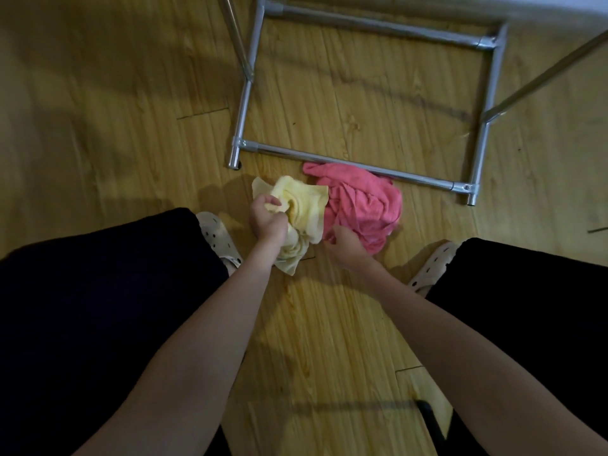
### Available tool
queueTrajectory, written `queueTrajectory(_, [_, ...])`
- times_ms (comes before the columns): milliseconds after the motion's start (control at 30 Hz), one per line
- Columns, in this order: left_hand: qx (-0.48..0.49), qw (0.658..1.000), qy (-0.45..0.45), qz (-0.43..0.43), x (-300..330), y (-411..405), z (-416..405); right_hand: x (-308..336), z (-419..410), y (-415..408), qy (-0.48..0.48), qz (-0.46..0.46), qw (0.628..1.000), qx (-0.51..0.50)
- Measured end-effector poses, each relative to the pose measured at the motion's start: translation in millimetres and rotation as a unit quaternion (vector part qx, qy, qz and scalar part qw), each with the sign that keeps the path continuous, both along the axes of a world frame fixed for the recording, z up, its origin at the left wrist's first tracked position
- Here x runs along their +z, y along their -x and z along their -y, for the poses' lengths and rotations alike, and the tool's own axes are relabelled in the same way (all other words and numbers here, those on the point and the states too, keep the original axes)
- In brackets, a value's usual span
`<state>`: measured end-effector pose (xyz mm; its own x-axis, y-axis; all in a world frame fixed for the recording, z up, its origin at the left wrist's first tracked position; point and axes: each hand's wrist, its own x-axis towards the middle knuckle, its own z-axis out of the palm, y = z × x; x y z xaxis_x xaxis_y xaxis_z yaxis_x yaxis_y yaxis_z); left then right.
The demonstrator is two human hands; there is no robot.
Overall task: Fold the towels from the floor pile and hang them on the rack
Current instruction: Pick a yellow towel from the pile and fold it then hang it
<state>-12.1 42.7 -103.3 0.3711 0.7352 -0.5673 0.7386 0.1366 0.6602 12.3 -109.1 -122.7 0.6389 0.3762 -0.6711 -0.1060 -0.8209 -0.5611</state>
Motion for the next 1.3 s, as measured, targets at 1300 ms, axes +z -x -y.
queueTrajectory(1300, [-0.467, 0.839, 0.010, 0.280, 413.5, 105.8, 36.0, 416.5, 93.5, 57.3, -0.455, 0.072, 0.885, -0.067])
